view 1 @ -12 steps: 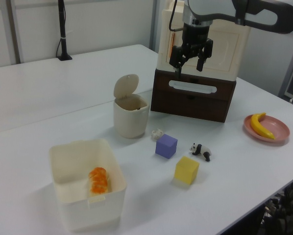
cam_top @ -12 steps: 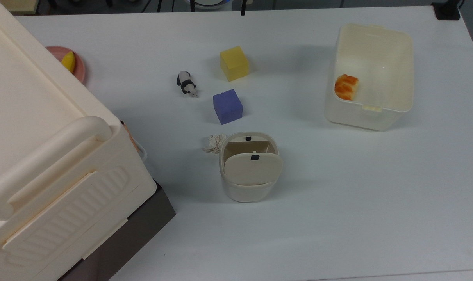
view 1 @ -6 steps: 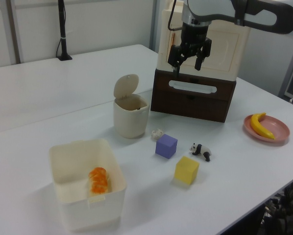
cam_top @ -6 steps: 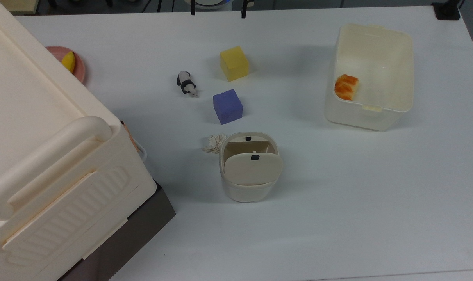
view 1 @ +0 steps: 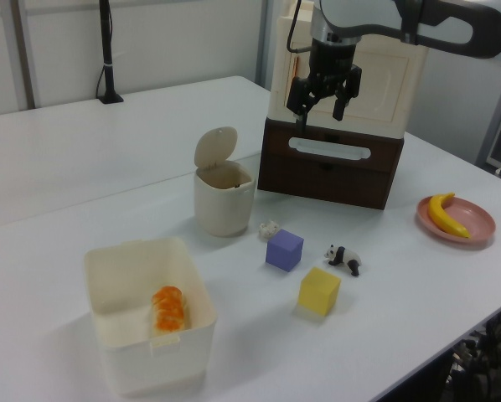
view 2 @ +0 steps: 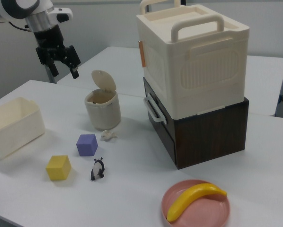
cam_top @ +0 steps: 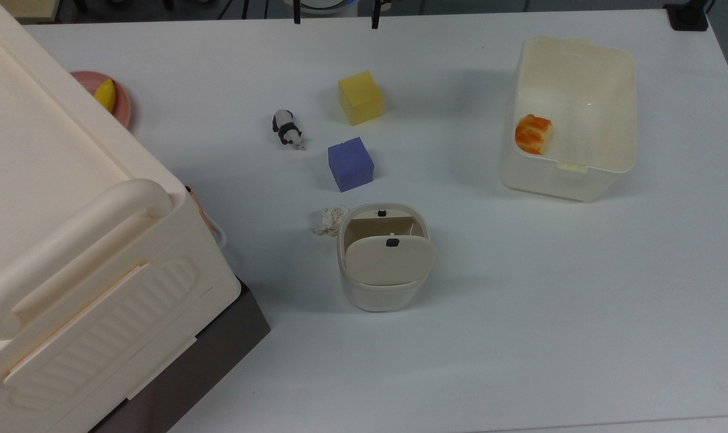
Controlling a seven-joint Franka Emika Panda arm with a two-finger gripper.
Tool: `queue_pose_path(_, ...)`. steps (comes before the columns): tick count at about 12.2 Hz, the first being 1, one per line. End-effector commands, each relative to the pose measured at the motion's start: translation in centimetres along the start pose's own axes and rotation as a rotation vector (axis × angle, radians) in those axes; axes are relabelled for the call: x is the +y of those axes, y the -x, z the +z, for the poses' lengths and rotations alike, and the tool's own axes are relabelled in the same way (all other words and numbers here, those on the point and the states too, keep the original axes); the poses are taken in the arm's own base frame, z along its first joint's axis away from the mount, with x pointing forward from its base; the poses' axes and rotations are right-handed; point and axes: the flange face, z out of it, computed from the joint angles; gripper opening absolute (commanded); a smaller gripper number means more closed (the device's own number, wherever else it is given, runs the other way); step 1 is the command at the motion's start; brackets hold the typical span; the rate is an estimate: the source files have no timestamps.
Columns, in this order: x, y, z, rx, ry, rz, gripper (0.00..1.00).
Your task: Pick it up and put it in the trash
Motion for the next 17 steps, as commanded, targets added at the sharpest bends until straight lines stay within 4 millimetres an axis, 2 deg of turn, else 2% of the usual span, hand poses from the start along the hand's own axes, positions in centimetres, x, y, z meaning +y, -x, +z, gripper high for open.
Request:
queue_pose_path(1,0.0,0.0,0.0,0.02,-0.006,-0.035,1.0)
queue_pose_path(6,-0.2,0.0,0.2,0.015,-0.006,-0.087,1.0)
queue_pose_path(17,0.8,-0.1,1.3,-0.009,-0.001,-0.461,1.0)
